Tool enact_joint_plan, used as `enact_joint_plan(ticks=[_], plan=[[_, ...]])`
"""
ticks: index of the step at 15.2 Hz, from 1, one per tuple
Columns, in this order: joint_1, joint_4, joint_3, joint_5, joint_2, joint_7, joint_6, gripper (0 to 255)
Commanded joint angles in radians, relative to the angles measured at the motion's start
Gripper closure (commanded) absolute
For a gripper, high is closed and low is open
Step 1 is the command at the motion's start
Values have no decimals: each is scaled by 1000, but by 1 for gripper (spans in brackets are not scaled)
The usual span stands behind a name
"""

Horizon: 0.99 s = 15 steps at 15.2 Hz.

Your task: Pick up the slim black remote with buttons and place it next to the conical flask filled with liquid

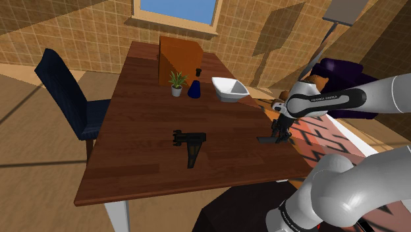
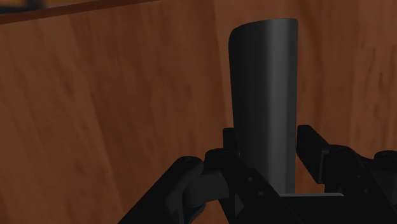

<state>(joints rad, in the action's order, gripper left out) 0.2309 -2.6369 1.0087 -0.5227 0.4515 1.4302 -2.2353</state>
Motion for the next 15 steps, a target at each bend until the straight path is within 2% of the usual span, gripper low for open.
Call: enact_joint_plan(ticks=[1, 5, 15], plan=[[-1, -3, 1, -1, 0, 0, 3, 255], [1, -2, 2, 1, -3, 0, 0, 255], [-50, 59, -106, 6, 112, -16, 178, 255]])
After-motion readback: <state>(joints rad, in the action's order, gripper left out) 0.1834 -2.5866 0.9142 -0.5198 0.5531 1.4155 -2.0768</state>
